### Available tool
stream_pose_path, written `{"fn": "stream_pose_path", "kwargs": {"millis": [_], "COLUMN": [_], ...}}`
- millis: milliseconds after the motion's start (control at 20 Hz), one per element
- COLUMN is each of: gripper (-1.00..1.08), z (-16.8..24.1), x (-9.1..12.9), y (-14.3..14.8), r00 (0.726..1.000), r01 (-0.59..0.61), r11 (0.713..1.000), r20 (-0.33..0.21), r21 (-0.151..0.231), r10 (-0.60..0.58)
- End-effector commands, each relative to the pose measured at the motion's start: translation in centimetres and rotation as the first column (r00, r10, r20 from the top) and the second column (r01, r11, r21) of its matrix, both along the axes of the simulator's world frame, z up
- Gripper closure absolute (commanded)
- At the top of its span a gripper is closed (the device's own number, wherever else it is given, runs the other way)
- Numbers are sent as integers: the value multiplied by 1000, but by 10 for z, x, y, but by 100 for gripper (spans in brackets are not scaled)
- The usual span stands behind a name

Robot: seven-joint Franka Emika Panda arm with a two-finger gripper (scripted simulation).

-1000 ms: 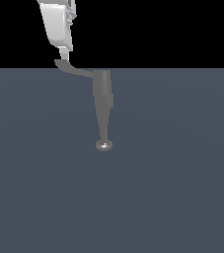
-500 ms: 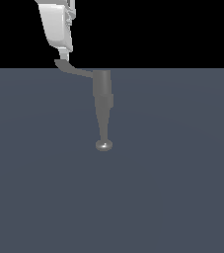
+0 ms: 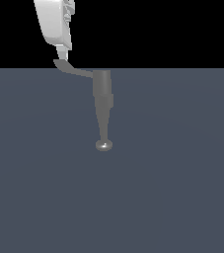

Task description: Turn on the faucet by rotating a designated handle.

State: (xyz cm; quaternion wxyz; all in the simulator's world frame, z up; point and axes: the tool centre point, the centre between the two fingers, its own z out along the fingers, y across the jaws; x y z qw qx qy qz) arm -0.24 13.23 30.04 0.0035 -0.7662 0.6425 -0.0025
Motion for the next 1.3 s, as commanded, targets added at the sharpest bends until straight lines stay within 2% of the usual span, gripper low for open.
{"fn": "stream_pose_path", "kwargs": {"millis": [0,700,800,1250], "gripper": [108,108,108,108], "z": [-3,-3,1,-1], "x": [-10,-50,-45,-67], "y": [-3,-11,-10,-40], "r00": [1000,1000,1000,1000], "r01": [1,1,2,2], "r11": [1000,1000,1000,1000], "r20": [-8,-8,2,-2], "r21": [-2,-2,1,0], "r10": [-1,-2,-2,-2]}}
